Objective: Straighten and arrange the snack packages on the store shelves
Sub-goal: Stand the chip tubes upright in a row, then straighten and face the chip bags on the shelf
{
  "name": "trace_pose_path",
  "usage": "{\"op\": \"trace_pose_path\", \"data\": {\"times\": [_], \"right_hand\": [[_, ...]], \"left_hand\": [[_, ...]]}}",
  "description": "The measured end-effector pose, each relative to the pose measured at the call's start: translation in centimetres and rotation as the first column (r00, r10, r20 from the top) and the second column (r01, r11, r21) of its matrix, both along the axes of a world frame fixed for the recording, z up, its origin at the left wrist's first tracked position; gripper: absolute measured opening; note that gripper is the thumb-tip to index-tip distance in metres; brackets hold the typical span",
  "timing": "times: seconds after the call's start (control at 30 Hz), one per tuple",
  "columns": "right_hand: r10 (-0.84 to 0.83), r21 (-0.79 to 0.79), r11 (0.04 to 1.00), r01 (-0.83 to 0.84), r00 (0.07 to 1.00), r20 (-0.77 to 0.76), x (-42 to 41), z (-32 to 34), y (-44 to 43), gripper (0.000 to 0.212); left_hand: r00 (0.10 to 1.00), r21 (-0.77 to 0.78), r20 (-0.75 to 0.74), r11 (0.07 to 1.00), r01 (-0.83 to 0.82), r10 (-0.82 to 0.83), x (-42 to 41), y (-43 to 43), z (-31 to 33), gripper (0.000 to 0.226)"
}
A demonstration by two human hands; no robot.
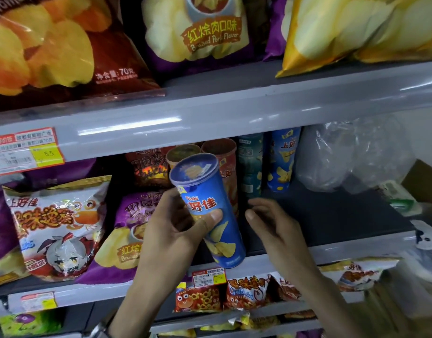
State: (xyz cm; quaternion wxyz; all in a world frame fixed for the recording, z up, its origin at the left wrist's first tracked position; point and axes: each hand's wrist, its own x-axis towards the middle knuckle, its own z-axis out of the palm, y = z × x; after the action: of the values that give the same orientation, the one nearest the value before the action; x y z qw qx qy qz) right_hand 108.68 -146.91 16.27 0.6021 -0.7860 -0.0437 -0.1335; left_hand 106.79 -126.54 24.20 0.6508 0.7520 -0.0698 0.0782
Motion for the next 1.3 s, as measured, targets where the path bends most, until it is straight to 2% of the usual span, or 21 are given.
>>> {"op": "trace_pose_path", "data": {"times": [0.1,0.17,0.23,0.4,0.5,0.57,0.73,0.87,0.97,1.1,1.2,1.3], "right_hand": [[0.048,-0.049,0.998,-0.048,0.999,-0.002,-2.9,0.1,-0.4,0.052],[0.012,-0.161,0.987,-0.015,1.0,-0.019,-3.4,-0.4,-0.5,0.072],[-0.073,-0.189,0.98,0.067,0.997,-0.025,-3.2,-0.9,-0.8,0.081],[-0.229,-0.171,0.96,0.222,0.973,-0.02,-0.5,-2.2,-3.4,0.066],[-0.261,-0.186,0.949,0.254,0.965,-0.016,1.8,-2.7,-5.7,0.06],[-0.257,-0.153,0.956,0.25,0.966,-0.031,3.2,-2.6,-7.1,0.064],[-0.198,-0.125,0.974,0.188,0.977,-0.076,5.7,-2.6,-9.8,0.065],[-0.191,-0.101,0.978,0.183,0.978,-0.078,7.0,-2.9,-10.8,0.067],[-0.194,-0.11,0.977,0.185,0.978,-0.076,7.7,-3.2,-11.0,0.068],[-0.222,-0.106,0.971,0.212,0.971,-0.094,8.1,-3.4,-10.8,0.065],[-0.243,-0.137,0.964,0.227,0.963,-0.116,7.3,-3.1,-10.1,0.061],[-0.338,-0.238,0.917,0.319,0.94,-0.044,5.3,-2.5,-9.1,0.052]], "left_hand": [[1.0,0.027,0.0,1.0,-0.002,0.002,1.0,-2.5,-0.7,0.056],[1.0,0.013,-0.001,1.0,0.0,0.0,1.6,-4.5,-1.2,0.057],[1.0,-0.019,-0.001,0.999,0.028,-0.028,2.1,-6.7,-1.9,0.054],[0.995,-0.029,0.083,0.997,0.065,-0.062,4.0,-11.8,-4.2,0.053],[0.992,-0.015,0.039,0.993,0.12,-0.119,5.7,-13.7,-6.2,0.058],[0.987,-0.006,-0.011,0.987,0.162,-0.162,6.5,-14.4,-7.9,0.066],[0.974,0.088,-0.064,0.971,0.222,-0.217,7.7,-15.6,-9.9,0.057],[0.974,0.083,-0.105,0.974,0.212,-0.203,8.4,-16.3,-9.8,0.062],[0.974,0.092,-0.113,0.974,0.205,-0.194,8.8,-16.4,-9.8,0.053],[0.962,0.102,-0.148,0.964,0.247,-0.231,9.4,-15.8,-9.6,0.07],[0.949,0.153,-0.169,0.944,0.292,-0.266,8.8,-14.7,-8.8,0.079],[0.933,0.311,-0.18,0.882,0.355,-0.313,6.3,-12.9,-6.0,0.077]]}}
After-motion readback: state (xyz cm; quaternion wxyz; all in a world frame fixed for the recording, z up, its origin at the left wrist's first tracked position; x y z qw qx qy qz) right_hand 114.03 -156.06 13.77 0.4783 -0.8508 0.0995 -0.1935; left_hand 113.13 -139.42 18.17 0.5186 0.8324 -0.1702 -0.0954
